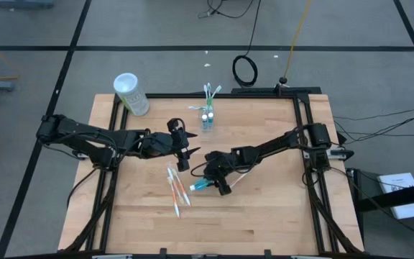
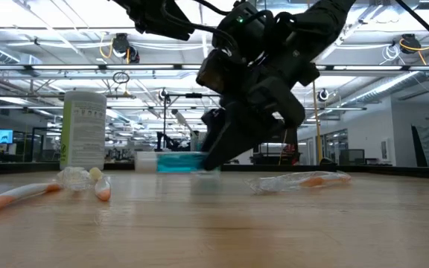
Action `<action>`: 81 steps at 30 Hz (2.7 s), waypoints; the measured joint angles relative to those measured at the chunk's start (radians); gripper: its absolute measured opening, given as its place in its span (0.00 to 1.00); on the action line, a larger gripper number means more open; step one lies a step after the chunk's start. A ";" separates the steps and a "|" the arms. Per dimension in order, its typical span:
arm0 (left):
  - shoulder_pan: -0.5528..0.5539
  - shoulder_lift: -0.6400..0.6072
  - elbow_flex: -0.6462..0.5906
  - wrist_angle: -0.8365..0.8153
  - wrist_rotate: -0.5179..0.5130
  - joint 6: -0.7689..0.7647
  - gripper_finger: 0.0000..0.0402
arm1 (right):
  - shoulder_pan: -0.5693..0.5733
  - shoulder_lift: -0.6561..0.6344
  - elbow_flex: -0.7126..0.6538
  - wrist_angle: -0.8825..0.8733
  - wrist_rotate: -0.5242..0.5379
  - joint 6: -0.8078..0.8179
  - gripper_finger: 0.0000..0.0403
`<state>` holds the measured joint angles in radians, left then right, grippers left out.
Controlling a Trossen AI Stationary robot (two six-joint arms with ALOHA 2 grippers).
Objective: Pick & Place toothbrushing station
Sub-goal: Put the blue mouthwash bottle into the transparent organizer
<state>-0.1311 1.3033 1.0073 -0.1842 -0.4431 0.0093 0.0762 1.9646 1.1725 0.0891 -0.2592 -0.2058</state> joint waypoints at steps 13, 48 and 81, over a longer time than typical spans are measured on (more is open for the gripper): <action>0.000 0.000 0.000 -0.005 0.000 0.000 0.56 | -0.084 -0.147 -0.132 -0.046 -0.003 0.046 0.38; 0.032 0.168 0.000 0.174 0.188 0.054 0.56 | -0.160 -0.586 -0.702 0.770 0.108 0.241 0.39; 0.071 0.238 0.000 0.315 0.235 0.038 0.54 | -0.158 -0.585 -0.702 0.774 0.102 0.244 0.39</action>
<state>-0.0601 1.5417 1.0069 0.1308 -0.2085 0.0471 -0.0822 1.3792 0.4702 0.8635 -0.1574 0.0380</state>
